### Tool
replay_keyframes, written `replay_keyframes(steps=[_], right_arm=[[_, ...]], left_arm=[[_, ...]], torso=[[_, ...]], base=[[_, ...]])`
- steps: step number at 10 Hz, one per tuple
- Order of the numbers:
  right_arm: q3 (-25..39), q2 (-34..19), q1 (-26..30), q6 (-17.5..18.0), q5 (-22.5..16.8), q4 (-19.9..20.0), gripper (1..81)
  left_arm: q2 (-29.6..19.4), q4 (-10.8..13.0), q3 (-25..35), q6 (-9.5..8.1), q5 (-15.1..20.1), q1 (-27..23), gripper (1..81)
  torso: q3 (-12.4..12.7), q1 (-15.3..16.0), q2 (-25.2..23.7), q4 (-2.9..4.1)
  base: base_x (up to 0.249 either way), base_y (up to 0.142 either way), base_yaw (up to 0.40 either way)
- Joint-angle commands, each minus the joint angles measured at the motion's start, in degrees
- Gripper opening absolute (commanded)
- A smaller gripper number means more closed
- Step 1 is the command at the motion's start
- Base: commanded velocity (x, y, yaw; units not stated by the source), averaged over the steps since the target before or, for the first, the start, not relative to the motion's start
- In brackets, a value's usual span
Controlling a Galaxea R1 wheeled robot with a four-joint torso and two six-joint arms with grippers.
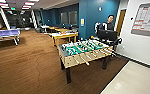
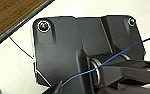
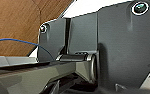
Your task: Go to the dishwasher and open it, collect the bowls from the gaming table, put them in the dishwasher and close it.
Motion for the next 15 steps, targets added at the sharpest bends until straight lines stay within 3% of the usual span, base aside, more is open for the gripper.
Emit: replay_keyframes(steps=[1, 12, 15], right_arm=[[0.8, -0.1, 2.0, -0.3, -2.8, -1.0, 81.1], [0.5, -0.2, 2.4, -0.3, -2.8, -1.5, 81.1], [0.2, -0.2, 2.3, -0.3, -2.8, -1.5, 81.1]], left_arm=[[-0.4, 0.5, 0.0, 0.51, 3.4, -2.2, 81.1], [-0.3, 0.3, -0.2, 0.43, 3.7, -2.2, 81.1], [-0.3, 0.0, -0.2, 0.16, 3.8, -2.1, 81.1]], torso=[[0.0, 0.0, 0.0, 0.0], [0.0, 0.0, 0.0, 0.0], [0.0, -0.1, 0.0, 0.0]], base=[[0.0, 0.0, 0.373], [0.0, 0.0, 0.358], [0.0, 0.0, 0.159]])
